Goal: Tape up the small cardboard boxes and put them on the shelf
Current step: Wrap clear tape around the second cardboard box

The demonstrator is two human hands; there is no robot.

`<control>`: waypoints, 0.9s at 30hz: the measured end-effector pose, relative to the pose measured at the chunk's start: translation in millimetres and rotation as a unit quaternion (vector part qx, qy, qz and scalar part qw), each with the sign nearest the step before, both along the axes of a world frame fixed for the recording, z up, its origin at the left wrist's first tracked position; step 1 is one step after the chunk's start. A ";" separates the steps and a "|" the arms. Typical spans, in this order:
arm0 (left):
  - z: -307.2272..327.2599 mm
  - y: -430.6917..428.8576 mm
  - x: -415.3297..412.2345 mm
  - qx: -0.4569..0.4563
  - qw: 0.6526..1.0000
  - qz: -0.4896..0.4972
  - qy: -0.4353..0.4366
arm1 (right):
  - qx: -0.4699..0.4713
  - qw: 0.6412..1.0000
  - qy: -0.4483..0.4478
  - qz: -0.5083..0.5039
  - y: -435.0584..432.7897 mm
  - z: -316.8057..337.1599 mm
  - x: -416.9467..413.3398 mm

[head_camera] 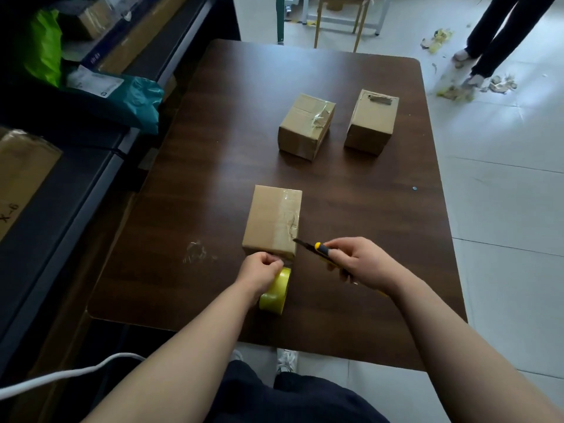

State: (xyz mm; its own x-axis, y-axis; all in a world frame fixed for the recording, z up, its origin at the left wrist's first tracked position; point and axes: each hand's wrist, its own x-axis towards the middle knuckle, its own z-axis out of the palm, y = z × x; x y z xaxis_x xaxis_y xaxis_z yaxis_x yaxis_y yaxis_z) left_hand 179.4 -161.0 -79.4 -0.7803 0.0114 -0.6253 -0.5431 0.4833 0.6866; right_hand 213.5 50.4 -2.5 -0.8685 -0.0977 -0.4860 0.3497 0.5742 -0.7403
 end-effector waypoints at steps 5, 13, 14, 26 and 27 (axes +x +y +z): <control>-0.1 -1.1 0.8 0.003 1.000 -0.001 0.012 | 0.112 0.991 -0.019 0.075 -12.5 -9.9 7.0; -0.5 -2.9 -0.8 0.006 1.000 0.009 0.021 | 0.220 0.967 0.006 0.126 -33.2 -10.1 1.1; 0.0 -2.6 -1.6 0.005 1.000 0.011 0.022 | 0.233 0.964 0.012 0.131 -34.4 -9.7 -1.4; 8.6 -2.0 -9.2 -0.056 0.998 -0.017 0.019 | 0.300 0.950 -0.044 0.068 -0.9 -56.0 13.6; 9.2 -1.2 -9.1 -0.065 0.997 -0.024 0.020 | 0.306 0.949 -0.045 0.055 0.5 -59.2 14.7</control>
